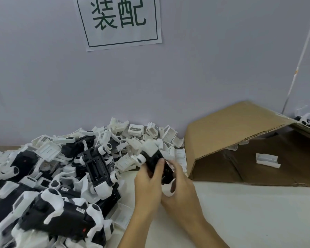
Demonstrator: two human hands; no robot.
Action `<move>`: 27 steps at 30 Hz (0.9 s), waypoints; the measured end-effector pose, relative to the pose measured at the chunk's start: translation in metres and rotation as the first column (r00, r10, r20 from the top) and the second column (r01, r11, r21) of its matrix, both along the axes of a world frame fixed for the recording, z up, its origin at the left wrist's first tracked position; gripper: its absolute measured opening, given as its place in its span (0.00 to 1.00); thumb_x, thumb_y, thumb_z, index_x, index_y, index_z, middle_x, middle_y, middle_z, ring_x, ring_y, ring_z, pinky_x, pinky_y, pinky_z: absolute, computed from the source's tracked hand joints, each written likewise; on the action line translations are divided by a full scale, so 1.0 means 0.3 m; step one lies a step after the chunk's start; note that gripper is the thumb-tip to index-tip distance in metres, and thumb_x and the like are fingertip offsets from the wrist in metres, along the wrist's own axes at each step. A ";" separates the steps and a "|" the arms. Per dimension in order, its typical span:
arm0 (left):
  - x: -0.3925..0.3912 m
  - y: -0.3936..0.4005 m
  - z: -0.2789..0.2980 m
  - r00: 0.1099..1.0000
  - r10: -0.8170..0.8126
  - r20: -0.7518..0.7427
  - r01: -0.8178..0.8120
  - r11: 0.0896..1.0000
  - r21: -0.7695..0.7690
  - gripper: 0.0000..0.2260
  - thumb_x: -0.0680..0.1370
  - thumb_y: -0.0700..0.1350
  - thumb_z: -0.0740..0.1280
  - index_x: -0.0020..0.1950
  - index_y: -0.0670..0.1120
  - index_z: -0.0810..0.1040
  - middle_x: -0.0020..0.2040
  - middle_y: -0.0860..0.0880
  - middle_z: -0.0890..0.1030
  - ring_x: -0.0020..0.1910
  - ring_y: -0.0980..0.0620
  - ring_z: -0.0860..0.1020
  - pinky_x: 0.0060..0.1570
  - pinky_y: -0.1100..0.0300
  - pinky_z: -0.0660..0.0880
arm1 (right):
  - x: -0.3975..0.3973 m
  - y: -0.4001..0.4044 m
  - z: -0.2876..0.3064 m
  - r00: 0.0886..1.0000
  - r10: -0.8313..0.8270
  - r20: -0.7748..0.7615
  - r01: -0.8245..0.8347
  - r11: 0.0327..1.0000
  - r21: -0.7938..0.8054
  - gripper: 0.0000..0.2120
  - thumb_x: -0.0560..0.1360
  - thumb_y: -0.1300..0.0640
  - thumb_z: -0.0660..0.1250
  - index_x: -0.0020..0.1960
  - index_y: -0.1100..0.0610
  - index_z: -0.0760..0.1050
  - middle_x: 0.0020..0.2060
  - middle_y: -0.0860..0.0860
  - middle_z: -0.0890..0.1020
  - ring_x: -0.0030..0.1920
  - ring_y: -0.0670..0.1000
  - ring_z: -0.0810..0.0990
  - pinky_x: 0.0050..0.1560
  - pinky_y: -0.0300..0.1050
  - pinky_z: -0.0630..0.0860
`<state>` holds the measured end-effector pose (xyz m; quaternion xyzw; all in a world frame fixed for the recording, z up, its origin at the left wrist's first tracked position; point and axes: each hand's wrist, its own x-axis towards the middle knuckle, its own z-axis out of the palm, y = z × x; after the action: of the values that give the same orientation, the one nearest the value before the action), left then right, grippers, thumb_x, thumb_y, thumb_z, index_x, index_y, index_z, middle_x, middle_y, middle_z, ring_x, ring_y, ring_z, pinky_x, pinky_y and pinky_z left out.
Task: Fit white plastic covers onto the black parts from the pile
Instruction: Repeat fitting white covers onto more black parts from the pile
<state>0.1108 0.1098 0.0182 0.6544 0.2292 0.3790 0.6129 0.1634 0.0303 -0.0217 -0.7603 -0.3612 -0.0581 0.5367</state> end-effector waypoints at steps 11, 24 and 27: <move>-0.006 -0.007 0.018 0.982 -0.183 0.055 0.190 0.964 -0.186 0.10 0.81 0.51 0.65 0.53 0.47 0.82 0.46 0.52 0.87 0.47 0.57 0.84 0.40 0.72 0.75 | 0.012 0.000 0.001 0.995 -0.088 -0.046 0.091 0.993 0.072 0.29 0.59 0.37 0.72 0.58 0.45 0.75 0.45 0.38 0.81 0.49 0.40 0.79 0.46 0.30 0.72; -0.019 0.010 0.011 0.994 -0.084 0.063 0.089 0.993 -0.077 0.05 0.79 0.41 0.70 0.53 0.50 0.82 0.43 0.52 0.87 0.43 0.55 0.85 0.37 0.72 0.75 | 0.021 -0.008 -0.005 0.973 0.113 -0.201 -0.113 0.994 0.010 0.40 0.68 0.40 0.72 0.76 0.43 0.61 0.71 0.38 0.71 0.72 0.37 0.66 0.72 0.42 0.66; -0.020 0.032 -0.004 0.995 -0.096 -0.011 0.097 0.993 0.071 0.10 0.76 0.39 0.73 0.47 0.56 0.83 0.42 0.54 0.86 0.45 0.53 0.84 0.40 0.66 0.78 | 0.014 -0.021 0.004 0.975 0.109 -0.193 -0.083 0.987 0.137 0.33 0.74 0.52 0.67 0.76 0.45 0.59 0.72 0.40 0.70 0.72 0.35 0.66 0.71 0.42 0.67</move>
<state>0.1049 0.1194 0.0169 0.6876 0.1859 0.3544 0.6059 0.1676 0.0240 -0.0206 -0.7080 -0.3374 0.0216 0.6201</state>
